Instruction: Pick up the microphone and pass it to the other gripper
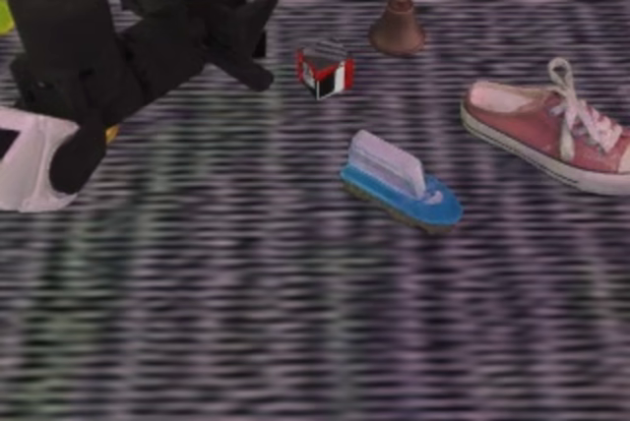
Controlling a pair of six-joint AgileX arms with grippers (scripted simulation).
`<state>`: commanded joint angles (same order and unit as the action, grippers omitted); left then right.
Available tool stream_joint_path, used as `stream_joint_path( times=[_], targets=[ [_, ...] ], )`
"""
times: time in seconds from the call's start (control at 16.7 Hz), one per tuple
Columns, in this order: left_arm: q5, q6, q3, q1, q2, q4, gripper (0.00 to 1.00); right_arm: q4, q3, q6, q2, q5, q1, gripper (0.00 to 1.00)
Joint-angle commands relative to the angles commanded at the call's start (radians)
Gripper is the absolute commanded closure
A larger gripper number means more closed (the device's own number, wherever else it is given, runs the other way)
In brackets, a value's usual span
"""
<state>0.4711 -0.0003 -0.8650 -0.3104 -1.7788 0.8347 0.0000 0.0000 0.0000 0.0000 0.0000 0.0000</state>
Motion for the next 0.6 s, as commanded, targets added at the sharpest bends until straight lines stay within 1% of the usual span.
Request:
stream_joint_path(
  times=[0.18, 0.36, 0.48, 0.6],
  targets=[
    [0.026, 0.018, 0.02, 0.004, 0.03, 0.061, 1.0, 0.0, 0.0, 0.0, 0.0, 0.0, 0.0, 0.0],
    [0.026, 0.018, 0.02, 0.004, 0.03, 0.061, 1.0, 0.0, 0.0, 0.0, 0.0, 0.0, 0.0, 0.0],
    [0.021, 0.018, 0.016, -0.005, 0.029, 0.058, 1.0, 0.0, 0.0, 0.0, 0.0, 0.0, 0.0, 0.0],
    [-0.014, 0.016, 0.022, -0.04, 0.053, 0.047, 1.0, 0.0, 0.0, 0.0, 0.0, 0.0, 0.0, 0.0]
  ],
)
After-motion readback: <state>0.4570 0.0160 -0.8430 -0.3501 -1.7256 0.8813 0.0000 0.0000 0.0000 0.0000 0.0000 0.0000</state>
